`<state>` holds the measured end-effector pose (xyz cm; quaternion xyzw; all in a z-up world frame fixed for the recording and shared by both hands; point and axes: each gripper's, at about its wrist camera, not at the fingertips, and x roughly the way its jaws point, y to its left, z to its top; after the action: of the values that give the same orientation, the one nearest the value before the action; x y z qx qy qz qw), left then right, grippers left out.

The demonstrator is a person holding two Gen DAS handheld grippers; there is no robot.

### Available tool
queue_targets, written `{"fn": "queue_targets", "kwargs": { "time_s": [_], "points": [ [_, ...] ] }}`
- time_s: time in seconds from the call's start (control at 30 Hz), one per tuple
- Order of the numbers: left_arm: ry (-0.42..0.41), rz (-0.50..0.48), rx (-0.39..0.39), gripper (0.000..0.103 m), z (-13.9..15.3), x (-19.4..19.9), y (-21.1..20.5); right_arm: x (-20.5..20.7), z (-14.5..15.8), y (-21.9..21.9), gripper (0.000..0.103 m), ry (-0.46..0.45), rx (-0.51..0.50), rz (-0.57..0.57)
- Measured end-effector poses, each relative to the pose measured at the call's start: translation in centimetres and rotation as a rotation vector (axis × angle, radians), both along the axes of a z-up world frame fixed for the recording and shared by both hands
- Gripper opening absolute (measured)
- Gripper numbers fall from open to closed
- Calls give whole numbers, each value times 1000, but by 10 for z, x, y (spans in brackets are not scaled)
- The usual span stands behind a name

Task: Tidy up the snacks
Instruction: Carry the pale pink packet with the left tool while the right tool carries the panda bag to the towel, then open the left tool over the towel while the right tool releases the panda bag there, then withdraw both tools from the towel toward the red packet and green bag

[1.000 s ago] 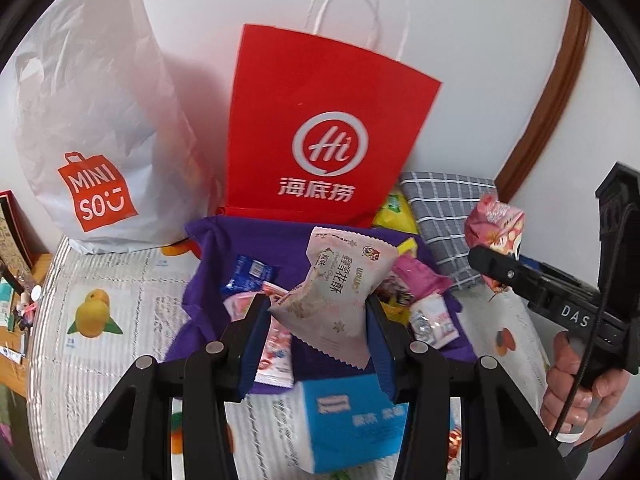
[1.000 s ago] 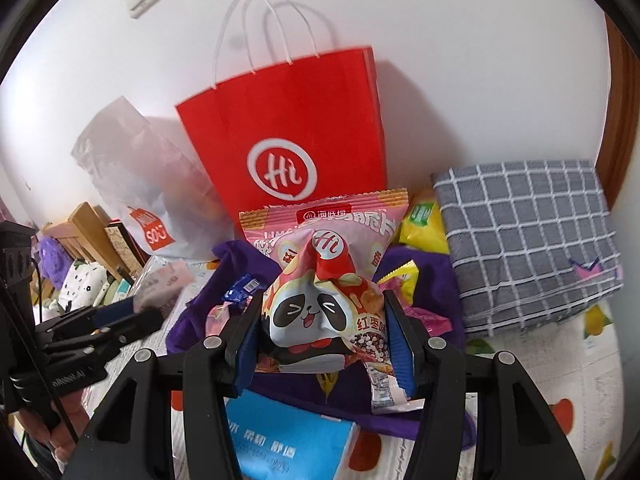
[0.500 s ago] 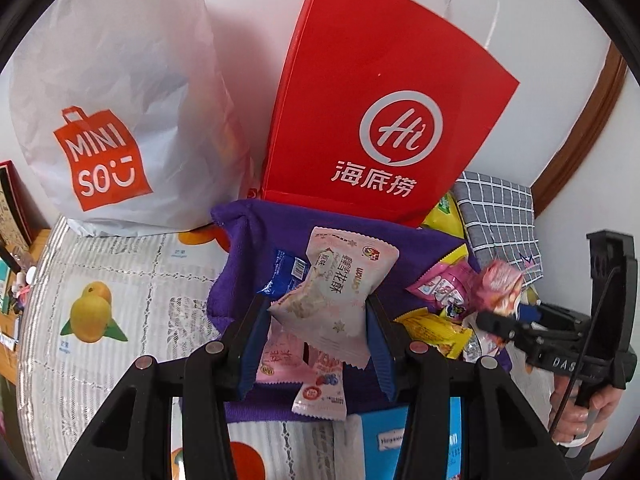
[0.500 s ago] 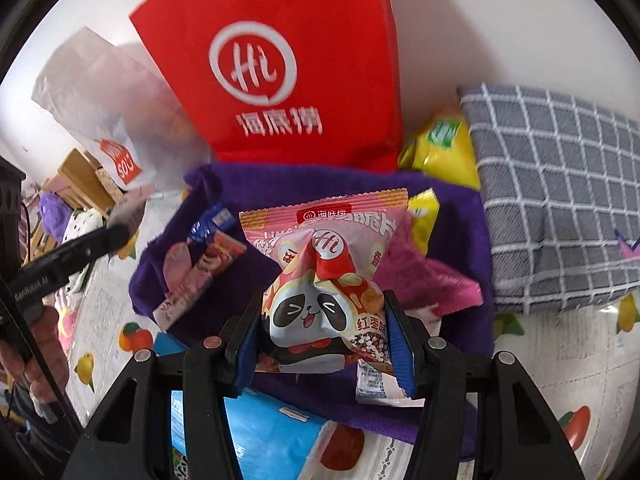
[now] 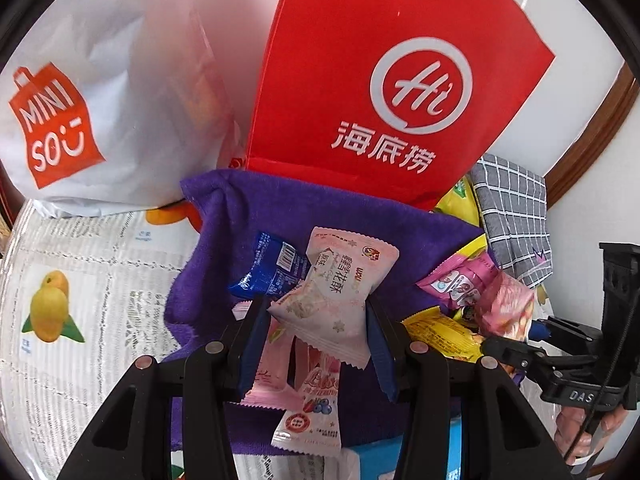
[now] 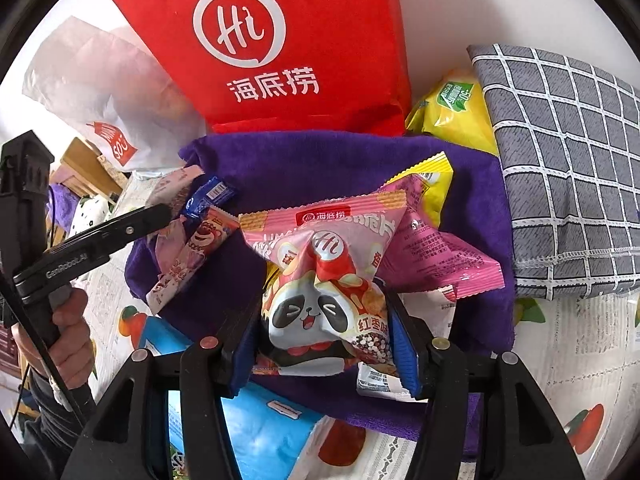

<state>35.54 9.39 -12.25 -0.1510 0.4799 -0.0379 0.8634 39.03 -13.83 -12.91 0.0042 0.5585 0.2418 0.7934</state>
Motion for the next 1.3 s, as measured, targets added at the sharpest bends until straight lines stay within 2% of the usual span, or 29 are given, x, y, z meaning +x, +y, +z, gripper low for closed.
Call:
{"fn": "queue_targets", "kwargs": {
  "time_s": [0.07,0.23,0.47,0.67,0.9,1.03,1.23,1.3],
  "points": [
    [6,-2,1,45,-3,2,-2,0,-1,2,63,7,-7,5],
    [20,-7,6,45,-11,6,-7,-1,6,3,63,-9,-11,9],
    [38,-9,20,46,-17,8,-11,-11,28,-2,63,-83,3,-1],
    [57,-5,-16,51,-16,6,-10,-15,37,-5,63,-113,25,-10],
    [55,13,-6,54,-9,-13,-6,-21,44,-3,63,-159,-9,-9],
    [53,8,-1,54,-4,-29,-6,-26,53,-7,63,-202,4,-58],
    [40,-10,13,54,8,-57,-10,-47,71,-4,63,-302,11,-79],
    [32,-22,14,54,12,-69,-12,-58,72,-3,63,-291,19,-65]
  ]
}}
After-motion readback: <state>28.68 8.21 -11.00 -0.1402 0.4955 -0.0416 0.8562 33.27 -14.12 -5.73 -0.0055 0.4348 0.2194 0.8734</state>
